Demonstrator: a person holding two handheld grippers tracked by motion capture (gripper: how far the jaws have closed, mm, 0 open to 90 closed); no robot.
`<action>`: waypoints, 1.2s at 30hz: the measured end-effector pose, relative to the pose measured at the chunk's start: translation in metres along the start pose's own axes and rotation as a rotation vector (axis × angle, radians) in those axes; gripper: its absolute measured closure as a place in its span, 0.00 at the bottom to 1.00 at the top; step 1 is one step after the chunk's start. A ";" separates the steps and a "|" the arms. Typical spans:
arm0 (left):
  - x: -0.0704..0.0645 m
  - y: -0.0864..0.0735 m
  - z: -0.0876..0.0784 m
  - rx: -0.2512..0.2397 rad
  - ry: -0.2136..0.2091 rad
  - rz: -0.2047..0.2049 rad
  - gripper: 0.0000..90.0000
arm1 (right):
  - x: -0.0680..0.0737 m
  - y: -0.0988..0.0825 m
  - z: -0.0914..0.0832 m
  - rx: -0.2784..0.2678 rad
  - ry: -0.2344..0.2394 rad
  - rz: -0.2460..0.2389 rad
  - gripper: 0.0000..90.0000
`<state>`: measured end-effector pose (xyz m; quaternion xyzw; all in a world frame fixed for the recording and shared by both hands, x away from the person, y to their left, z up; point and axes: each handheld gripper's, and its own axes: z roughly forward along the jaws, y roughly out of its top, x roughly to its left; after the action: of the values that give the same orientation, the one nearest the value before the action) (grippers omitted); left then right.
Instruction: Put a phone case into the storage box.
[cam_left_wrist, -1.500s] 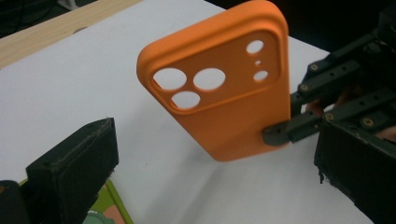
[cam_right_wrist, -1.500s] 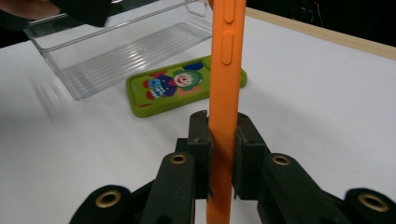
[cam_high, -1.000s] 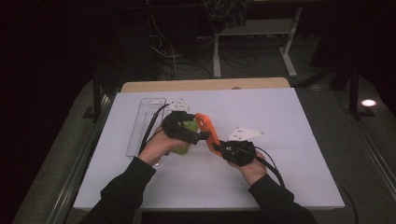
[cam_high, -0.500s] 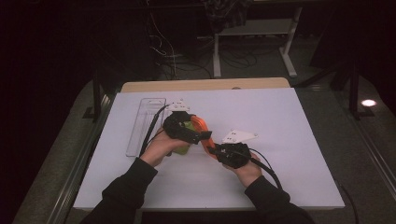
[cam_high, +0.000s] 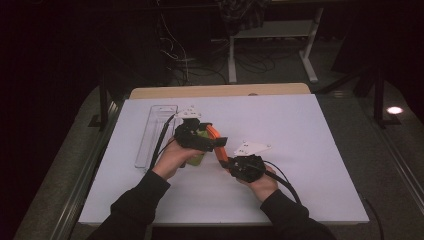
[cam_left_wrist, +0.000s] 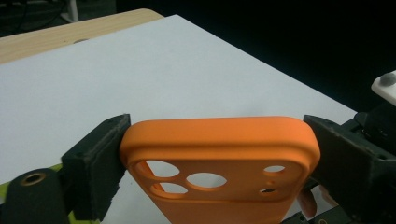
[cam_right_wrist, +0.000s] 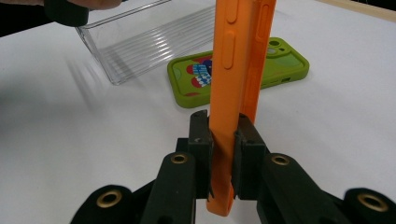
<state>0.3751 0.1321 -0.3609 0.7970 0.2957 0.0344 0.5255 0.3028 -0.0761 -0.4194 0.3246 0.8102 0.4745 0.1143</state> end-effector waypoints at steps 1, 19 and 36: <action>0.000 0.000 0.000 0.000 0.003 -0.002 0.14 | 0.000 0.000 0.000 0.002 0.001 0.001 0.87; -0.006 0.001 0.000 0.011 0.012 0.034 0.19 | -0.001 -0.002 0.003 0.020 0.003 -0.019 0.83; 0.001 0.011 -0.008 0.022 0.031 0.067 0.19 | -0.019 -0.012 -0.018 0.073 -0.054 0.004 0.12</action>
<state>0.3777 0.1358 -0.3487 0.8117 0.2774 0.0611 0.5104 0.3030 -0.1046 -0.4226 0.3428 0.8231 0.4357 0.1232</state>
